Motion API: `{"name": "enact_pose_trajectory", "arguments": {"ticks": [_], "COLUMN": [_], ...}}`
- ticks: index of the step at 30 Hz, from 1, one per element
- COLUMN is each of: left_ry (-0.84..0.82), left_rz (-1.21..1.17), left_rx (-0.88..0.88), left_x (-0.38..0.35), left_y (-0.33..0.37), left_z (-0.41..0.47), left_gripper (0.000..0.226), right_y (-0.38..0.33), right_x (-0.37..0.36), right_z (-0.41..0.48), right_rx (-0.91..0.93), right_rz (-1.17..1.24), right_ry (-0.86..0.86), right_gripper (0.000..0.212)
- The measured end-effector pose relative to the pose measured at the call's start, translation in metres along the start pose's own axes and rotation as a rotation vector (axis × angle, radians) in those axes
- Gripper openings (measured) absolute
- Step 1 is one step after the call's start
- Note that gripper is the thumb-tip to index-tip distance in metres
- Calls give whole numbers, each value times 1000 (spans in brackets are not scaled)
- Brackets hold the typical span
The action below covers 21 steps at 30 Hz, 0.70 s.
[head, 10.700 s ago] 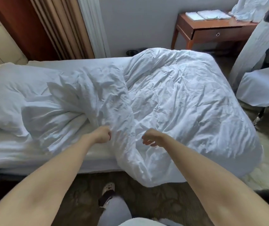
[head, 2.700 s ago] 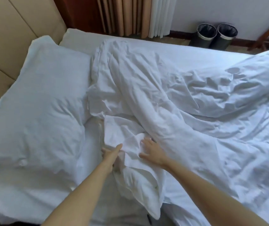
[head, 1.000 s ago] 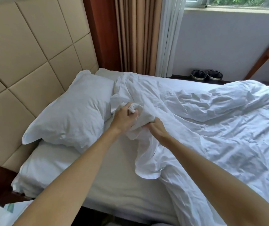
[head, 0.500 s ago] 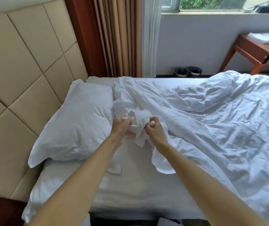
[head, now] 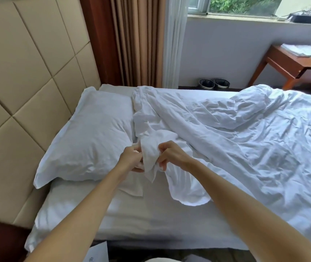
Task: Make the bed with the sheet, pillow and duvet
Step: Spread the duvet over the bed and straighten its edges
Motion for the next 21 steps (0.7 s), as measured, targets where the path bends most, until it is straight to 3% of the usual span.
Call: {"name": "enact_pose_trajectory", "arguments": {"ticks": [4,7,10,13,16,18,19,21], "left_ry": [53,-101,-232,-31,178,300,381,503], "left_rz": [-89,-281,-356,-136,-23,-99,-169,-295], "left_rx": [24,25,-17,14,53,74,86,82], "left_x": [7,7,6,2,-3,-5,-4,0], "left_y": [-10,-15,-16,-14,-20,-25,-27,-23], "left_z": [-8,-18,-27,-26,-17,-16,-18,-22], "left_gripper": [40,25,34,17,34,34,32,31], "right_y": [-10,-17,-16,-7,13,33,44,65], "right_x": [-16,-19,-16,-20,-23,-19,-15,-13], "right_z": [8,12,15,10,4,2,3,3], "right_rx": [-14,25,67,62,21,-5,-26,-112], "right_rz": [-79,-29,-19,-3,63,13,-109,-431], "right_ry": [-190,-229,-246,-346,-388,-276,-187,-122], "right_gripper": [47,50,50,44,22,11,29,91]}}
Point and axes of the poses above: each hand's wrist, its own z-axis towards the middle knuckle, its own x-axis out of the back of the hand, y = z × x, the point moved 3 cm from there along z, towards the middle knuckle, and after that the axes turned 9 degrees about -y, right-handed, at the moved point
